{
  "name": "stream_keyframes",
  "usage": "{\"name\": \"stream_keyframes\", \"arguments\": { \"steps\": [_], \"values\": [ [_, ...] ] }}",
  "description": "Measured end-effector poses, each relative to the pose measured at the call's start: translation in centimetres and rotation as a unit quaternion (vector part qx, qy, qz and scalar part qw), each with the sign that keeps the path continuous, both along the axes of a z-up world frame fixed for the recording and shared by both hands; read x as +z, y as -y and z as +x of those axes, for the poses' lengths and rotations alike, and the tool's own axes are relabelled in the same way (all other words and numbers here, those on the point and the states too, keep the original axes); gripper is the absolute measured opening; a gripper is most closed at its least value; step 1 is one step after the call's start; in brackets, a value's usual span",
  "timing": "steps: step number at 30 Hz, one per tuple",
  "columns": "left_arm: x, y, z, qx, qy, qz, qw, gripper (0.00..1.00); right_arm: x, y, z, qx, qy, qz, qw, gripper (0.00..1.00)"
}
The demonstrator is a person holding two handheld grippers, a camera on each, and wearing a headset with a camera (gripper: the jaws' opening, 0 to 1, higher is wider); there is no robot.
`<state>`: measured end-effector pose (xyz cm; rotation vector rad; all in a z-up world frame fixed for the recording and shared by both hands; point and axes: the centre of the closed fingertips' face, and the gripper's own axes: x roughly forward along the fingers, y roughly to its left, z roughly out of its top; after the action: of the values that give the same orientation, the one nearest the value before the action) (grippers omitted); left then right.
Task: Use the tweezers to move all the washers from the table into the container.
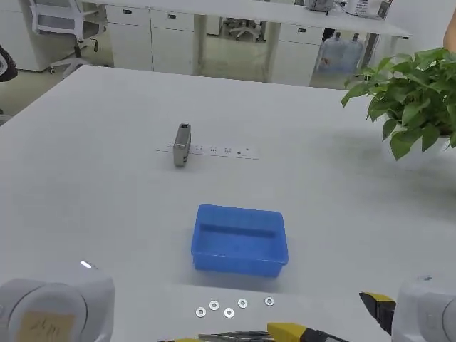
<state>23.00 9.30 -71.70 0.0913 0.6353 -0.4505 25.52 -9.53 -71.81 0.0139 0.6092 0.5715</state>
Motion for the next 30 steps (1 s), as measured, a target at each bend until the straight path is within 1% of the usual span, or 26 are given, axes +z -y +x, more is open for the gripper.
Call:
{"name": "stream_keyframes", "arguments": {
  "steps": [3, 6, 8, 11, 14, 15, 16, 17, 19, 20, 22, 23, 25, 28, 29, 30],
  "values": [
    [-0.3, 0.0, 0.1, -0.003, -0.007, 0.003, 1.0, 0.99, -0.4, -0.2, 0.0, 0.004, -0.005, -0.004, 1.0, 0.95],
    [-0.3, -0.1, 0.3, -0.003, -0.005, 0.005, 1.0, 0.99, -0.5, -0.2, 0.1, 0.006, -0.003, -0.008, 0.9999, 0.95],
    [-0.1, -0.2, 0.5, -0.002, 0.0, 0.002, 1.0, 0.99, -0.6, -0.2, 0.2, 0.007, -0.003, -0.011, 0.9999, 0.95],
    [-0.1, -0.1, 0.6, -0.006, 0.002, -0.005, 1.0, 0.99, -0.5, -0.2, 0.3, 0.008, 0.002, -0.015, 0.9999, 0.94],
    [-0.3, 0.1, 0.7, -0.014, 0.004, -0.004, 0.9999, 0.99, -0.7, 0.0, 0.6, 0.004, 0.002, -0.015, 0.9999, 0.94],
    [-0.3, 0.1, 0.8, -0.013, 0.009, -0.001, 0.9999, 0.99, -0.7, 0.0, 0.7, 0.003, 0.002, -0.013, 0.9999, 0.93],
    [-0.3, 0.1, 0.9, -0.013, 0.011, 0.0, 0.9999, 0.99, -0.6, 0.0, 0.8, 0.001, 0.003, -0.011, 0.9999, 0.93],
    [-0.4, 0.2, 0.9, -0.018, 0.011, 0.002, 0.9998, 0.94, -0.7, 0.0, 0.8, 0.001, 0.002, -0.01, 0.9999, 0.92],
    [-0.7, 0.4, 1.0, -0.028, 0.008, 0.005, 0.9996, 0.85, -0.8, 0.0, 0.9, 0.002, -0.003, -0.006, 1.0, 0.91],
    [-0.8, 0.5, 1.1, -0.03, 0.007, 0.006, 0.9995, 0.85, -0.9, -0.1, 0.9, 0.0, -0.005, -0.004, 1.0, 0.91],
    [-1.4, 0.9, 1.2, -0.043, -0.005, 0.01, 0.999, 0.85, -1.1, -0.1, 0.9, 0.001, -0.01, -0.003, 0.9999, 0.89],
    [-1.6, 1.1, 1.3, -0.048, -0.009, 0.012, 0.9987, 0.83, -1.2, -0.2, 0.9, 0.003, -0.012, -0.002, 0.9999, 0.87],
    [-2.1, 1.4, 1.4, -0.064, -0.016, 0.019, 0.9976, 0.79, -1.4, -0.2, 0.8, 0.004, -0.018, -0.005, 0.9998, 0.85],
    [-2.8, 1.9, 1.9, -0.083, -0.023, 0.033, 0.9958, 0.73, -1.8, -0.1, 0.9, 0.006, -0.02, -0.006, 0.9998, 0.79],
    [-3.0, 2.1, 1.9, -0.092, -0.028, 0.036, 0.9947, 0.69, -2.0, 0.0, 0.9, 0.007, -0.021, -0.006, 0.9997, 0.76],
    [-3.3, 2.3, 1.7, -0.103, -0.037, 0.039, 0.9932, 0.64, -2.1, 0.0, 1.0, 0.006, -0.024, -0.005, 0.9997, 0.74]
  ]
}}
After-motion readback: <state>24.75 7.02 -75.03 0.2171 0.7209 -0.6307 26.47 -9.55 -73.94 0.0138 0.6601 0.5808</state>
